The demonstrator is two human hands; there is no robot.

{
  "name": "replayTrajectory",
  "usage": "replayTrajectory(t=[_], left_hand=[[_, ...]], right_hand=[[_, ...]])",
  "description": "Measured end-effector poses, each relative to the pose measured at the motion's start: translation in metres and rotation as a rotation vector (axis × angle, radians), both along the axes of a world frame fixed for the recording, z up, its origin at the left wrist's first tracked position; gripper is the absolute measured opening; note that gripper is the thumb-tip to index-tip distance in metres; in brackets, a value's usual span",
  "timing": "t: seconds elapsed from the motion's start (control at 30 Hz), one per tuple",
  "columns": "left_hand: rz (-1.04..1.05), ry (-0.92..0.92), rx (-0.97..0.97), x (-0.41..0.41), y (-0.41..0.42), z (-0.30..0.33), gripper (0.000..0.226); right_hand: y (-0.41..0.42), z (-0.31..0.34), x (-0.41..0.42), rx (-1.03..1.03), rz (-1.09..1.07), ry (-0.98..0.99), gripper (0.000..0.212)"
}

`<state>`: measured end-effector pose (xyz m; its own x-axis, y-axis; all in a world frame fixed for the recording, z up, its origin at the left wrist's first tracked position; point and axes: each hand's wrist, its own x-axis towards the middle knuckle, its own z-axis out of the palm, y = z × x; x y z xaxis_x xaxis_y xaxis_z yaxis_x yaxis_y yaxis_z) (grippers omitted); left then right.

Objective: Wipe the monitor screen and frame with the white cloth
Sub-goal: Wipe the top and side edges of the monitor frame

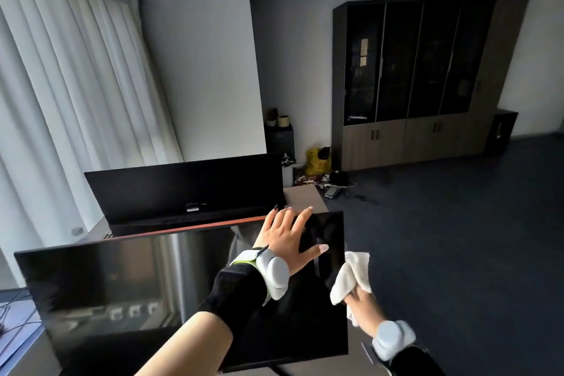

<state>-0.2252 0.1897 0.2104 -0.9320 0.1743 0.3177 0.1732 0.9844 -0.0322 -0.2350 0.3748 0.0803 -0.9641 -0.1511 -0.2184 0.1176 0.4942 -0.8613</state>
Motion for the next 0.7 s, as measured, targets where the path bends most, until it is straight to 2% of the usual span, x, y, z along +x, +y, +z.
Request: replayTrajectory(t=[0.07,0.13,0.17,0.23,0.4,0.47,0.53,0.6,0.7], left_hand=[[0.003,0.024,0.004,-0.001,0.000,-0.002,0.081],[0.014,0.048,0.008,-0.002,0.003,-0.004,0.082],[0.023,0.060,0.009,-0.002,0.005,-0.006,0.083],[0.040,0.079,0.013,-0.003,0.008,-0.009,0.084],[0.053,0.073,0.063,-0.003,0.010,-0.011,0.080],[0.052,0.080,0.070,-0.002,0.011,-0.010,0.075],[0.052,0.090,0.065,-0.002,0.012,-0.010,0.070],[0.052,0.091,0.061,-0.002,0.013,-0.012,0.067],[0.061,0.091,0.060,-0.005,0.011,-0.013,0.068]], right_hand=[[0.002,0.010,0.002,0.112,0.063,0.010,0.021],[0.002,0.028,0.001,0.060,0.025,0.046,0.010],[0.002,0.042,0.000,-0.007,0.022,0.063,0.007],[-0.002,0.071,0.000,-0.197,0.019,0.103,0.029],[-0.014,0.118,-0.021,-0.643,-0.085,0.133,0.055],[-0.016,0.113,-0.024,-0.628,-0.123,0.131,0.048],[-0.020,0.095,-0.023,-0.530,-0.168,0.105,0.059],[-0.026,0.068,-0.018,-0.517,-0.195,0.069,0.069],[-0.029,0.024,-0.005,-0.460,-0.237,-0.102,0.074]])
